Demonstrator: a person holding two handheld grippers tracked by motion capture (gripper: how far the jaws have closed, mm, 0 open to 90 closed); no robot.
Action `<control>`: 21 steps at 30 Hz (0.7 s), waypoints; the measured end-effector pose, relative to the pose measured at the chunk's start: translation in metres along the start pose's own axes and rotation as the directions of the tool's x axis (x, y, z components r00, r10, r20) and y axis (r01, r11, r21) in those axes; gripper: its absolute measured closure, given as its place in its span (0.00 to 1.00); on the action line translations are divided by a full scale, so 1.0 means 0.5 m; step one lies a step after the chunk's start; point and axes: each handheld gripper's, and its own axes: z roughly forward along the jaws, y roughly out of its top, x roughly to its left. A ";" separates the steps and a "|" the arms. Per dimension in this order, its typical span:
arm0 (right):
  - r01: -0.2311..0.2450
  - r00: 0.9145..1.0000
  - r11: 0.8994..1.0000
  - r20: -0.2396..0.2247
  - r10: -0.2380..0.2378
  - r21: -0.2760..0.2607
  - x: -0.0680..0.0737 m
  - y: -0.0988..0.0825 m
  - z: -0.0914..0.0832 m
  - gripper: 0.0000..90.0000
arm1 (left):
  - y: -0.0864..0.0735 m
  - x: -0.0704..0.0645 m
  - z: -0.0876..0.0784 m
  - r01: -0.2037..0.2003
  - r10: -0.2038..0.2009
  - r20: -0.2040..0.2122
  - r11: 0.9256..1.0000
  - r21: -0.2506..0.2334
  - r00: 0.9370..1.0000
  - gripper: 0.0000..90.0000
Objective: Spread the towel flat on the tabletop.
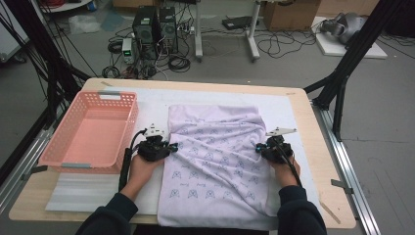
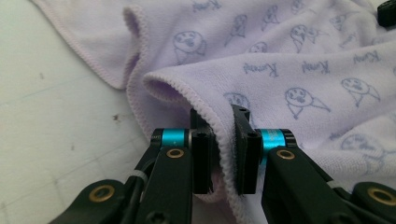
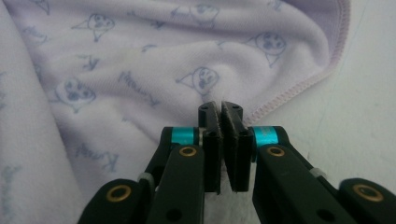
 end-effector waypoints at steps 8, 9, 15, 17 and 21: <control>-0.048 0.992 0.997 0.114 0.054 -0.058 -0.054 0.036 0.044 0.98 | 0.000 0.007 -0.004 0.021 -0.021 0.003 1.000 -0.013 1.000 0.88; -0.037 0.989 0.998 0.142 0.045 -0.054 -0.059 0.045 0.049 0.98 | 0.000 0.007 -0.004 0.027 -0.026 0.006 1.000 -0.013 1.000 0.87; -0.068 0.947 0.996 0.309 0.085 -0.065 -0.081 0.096 0.059 0.97 | -0.007 0.009 -0.004 0.055 -0.055 0.009 0.998 0.009 0.998 0.67; -0.086 0.949 0.992 0.296 0.111 -0.096 -0.085 0.096 0.058 0.96 | -0.008 0.014 -0.007 0.068 -0.069 0.009 0.997 0.021 0.998 0.58; -0.106 0.952 0.988 0.277 0.134 -0.115 -0.083 0.092 0.045 0.77 | -0.008 0.016 -0.016 0.071 -0.071 0.010 0.997 0.014 0.997 0.54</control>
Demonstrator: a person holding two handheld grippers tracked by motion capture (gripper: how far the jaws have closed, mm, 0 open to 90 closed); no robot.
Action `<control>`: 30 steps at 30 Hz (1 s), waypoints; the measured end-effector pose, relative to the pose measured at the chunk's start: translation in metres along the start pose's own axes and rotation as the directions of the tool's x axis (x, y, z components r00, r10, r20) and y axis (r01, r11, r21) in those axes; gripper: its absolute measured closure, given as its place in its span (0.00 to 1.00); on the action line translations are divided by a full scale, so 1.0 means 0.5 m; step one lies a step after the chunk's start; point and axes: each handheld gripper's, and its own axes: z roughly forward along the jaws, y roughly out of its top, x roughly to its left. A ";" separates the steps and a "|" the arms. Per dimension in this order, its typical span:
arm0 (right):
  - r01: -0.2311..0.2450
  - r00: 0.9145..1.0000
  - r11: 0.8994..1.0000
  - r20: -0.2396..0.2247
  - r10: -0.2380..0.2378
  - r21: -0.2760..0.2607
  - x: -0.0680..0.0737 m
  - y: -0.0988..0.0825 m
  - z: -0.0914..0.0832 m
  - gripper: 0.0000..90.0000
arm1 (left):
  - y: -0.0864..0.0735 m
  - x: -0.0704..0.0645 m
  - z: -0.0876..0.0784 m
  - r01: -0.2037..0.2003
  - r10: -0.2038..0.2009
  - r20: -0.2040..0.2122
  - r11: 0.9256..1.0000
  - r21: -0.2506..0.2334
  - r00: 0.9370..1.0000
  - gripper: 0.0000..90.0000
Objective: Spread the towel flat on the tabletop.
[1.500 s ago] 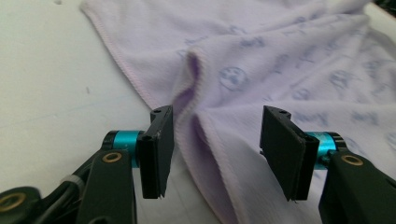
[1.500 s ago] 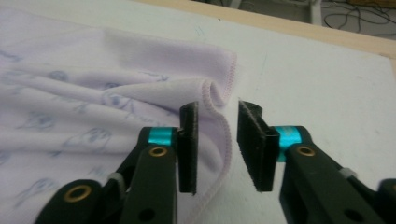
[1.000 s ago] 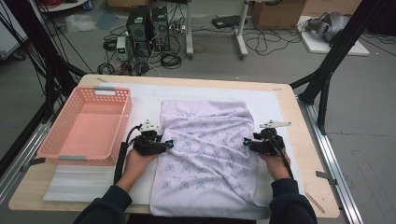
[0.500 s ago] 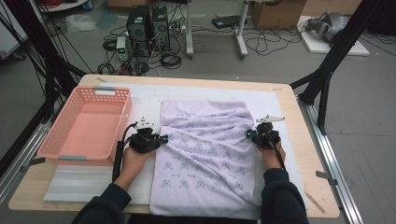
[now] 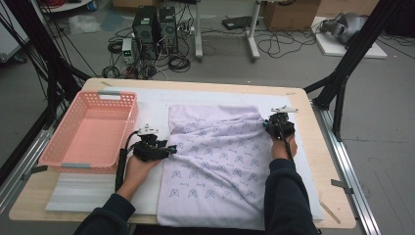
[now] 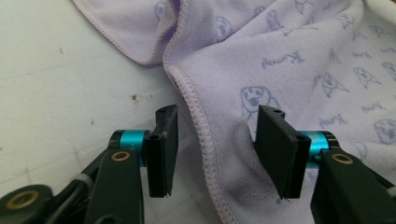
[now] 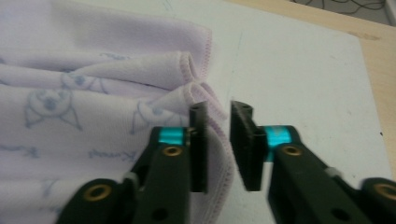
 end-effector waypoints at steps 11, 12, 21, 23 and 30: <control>0.032 0.982 0.999 -0.183 -0.038 -0.036 0.001 -0.040 -0.104 0.58 | -0.003 -0.023 0.017 -0.073 0.072 0.036 0.996 0.042 0.997 0.66; 0.054 0.979 0.998 -0.198 -0.056 -0.017 0.008 -0.053 -0.110 0.57 | -0.004 -0.026 0.018 -0.087 0.085 0.051 0.995 0.039 0.995 0.75; 0.148 0.945 0.987 -0.305 -0.122 0.062 0.038 -0.137 -0.114 0.76 | 0.008 -0.024 0.012 -0.095 0.095 -0.046 0.995 -0.011 0.994 0.94; 0.153 0.945 0.986 -0.302 -0.127 0.065 0.032 -0.132 -0.113 0.97 | 0.012 -0.015 0.010 -0.079 0.077 -0.067 0.997 -0.018 0.995 0.94; 0.153 0.971 0.988 -0.187 -0.150 0.003 0.023 -0.099 -0.070 0.99 | 0.024 0.003 0.033 -0.050 0.046 -0.117 0.998 -0.033 0.992 0.94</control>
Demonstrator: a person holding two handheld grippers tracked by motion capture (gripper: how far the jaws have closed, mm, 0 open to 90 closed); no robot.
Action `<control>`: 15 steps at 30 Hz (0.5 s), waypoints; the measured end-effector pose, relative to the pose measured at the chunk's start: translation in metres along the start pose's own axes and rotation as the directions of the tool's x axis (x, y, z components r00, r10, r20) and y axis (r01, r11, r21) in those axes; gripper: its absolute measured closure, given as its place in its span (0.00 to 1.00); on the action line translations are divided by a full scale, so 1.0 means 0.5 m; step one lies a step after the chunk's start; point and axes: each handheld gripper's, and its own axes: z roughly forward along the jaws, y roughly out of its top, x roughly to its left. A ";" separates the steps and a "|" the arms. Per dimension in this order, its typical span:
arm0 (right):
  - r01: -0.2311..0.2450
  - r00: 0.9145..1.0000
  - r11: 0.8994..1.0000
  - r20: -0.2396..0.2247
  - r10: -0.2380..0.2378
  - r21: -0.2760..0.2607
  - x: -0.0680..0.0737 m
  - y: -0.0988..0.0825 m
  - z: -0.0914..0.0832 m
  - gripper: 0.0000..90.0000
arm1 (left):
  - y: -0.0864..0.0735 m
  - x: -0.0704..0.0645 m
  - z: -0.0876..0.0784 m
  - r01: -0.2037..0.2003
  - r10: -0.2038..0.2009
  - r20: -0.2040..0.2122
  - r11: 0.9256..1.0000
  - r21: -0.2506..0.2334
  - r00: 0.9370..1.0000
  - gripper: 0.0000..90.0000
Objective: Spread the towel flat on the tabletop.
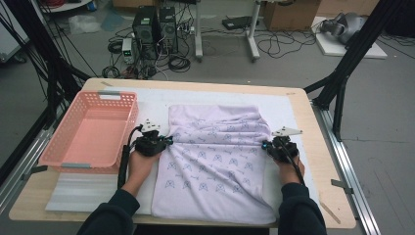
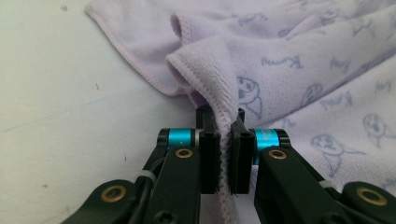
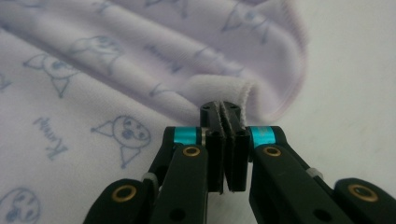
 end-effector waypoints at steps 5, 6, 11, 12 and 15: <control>0.021 0.993 1.000 0.120 -0.018 -0.023 -0.013 0.030 0.024 0.98 | 0.002 -0.005 0.014 0.001 -0.002 -0.023 1.000 -0.018 1.000 0.87; 0.029 0.989 0.999 0.146 -0.025 -0.025 -0.013 0.035 0.027 0.98 | 0.002 -0.005 0.012 0.006 -0.007 -0.020 1.000 -0.017 1.000 0.79; -0.047 0.992 0.997 0.113 0.054 -0.065 -0.007 0.040 0.012 0.75 | -0.008 -0.006 -0.018 0.014 -0.015 0.033 0.999 0.040 0.999 0.50; -0.042 0.994 0.996 0.101 0.050 -0.077 -0.002 0.038 0.001 0.72 | -0.012 -0.008 -0.025 0.005 -0.006 0.038 1.000 0.030 0.999 0.49; -0.039 0.995 0.994 0.083 0.047 -0.104 0.009 0.022 -0.038 0.62 | -0.019 -0.016 -0.044 -0.006 0.005 0.050 1.000 0.028 0.999 0.49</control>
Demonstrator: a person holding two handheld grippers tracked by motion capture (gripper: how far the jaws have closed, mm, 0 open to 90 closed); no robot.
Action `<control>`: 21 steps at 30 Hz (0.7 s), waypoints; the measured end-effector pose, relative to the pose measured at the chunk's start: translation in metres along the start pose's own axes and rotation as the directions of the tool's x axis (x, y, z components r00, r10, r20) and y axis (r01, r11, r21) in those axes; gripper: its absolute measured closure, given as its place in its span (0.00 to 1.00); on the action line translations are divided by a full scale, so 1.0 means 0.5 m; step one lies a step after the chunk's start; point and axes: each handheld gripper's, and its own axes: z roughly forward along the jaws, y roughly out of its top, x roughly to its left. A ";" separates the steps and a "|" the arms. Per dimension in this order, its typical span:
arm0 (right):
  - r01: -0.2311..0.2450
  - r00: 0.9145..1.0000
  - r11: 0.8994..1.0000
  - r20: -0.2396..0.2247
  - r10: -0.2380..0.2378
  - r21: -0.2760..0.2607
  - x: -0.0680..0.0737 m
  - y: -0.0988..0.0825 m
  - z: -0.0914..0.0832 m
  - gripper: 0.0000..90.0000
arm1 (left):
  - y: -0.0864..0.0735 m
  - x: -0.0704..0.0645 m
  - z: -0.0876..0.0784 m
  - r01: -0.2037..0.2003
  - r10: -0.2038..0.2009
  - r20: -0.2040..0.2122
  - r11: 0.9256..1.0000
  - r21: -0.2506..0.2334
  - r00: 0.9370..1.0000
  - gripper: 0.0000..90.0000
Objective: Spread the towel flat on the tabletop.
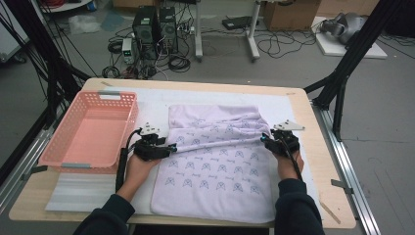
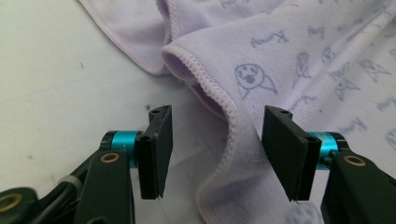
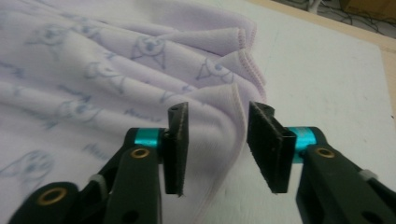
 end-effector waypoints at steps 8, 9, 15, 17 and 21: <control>0.002 0.997 1.000 -0.073 -0.001 0.008 0.018 -0.079 -0.089 0.57 | -0.042 -0.006 -0.038 0.026 -0.026 0.005 0.999 0.018 1.000 0.49; 0.005 0.997 1.000 -0.079 -0.004 0.016 0.022 -0.086 -0.094 0.57 | -0.048 -0.009 -0.043 0.036 -0.036 0.003 0.999 0.015 0.999 0.49; -0.005 0.992 0.999 -0.124 0.011 0.045 0.048 -0.111 -0.126 0.54 | -0.086 -0.033 -0.077 0.028 -0.028 0.014 0.999 0.016 1.000 0.51; -0.005 0.990 0.999 -0.141 0.012 0.047 0.060 -0.117 -0.136 0.54 | -0.097 -0.042 -0.089 0.023 -0.024 0.018 1.000 0.014 1.000 0.52; 0.011 0.983 0.998 -0.183 0.000 0.060 0.086 -0.126 -0.147 0.58 | -0.116 -0.061 -0.111 0.012 -0.013 0.031 1.000 0.018 0.999 0.54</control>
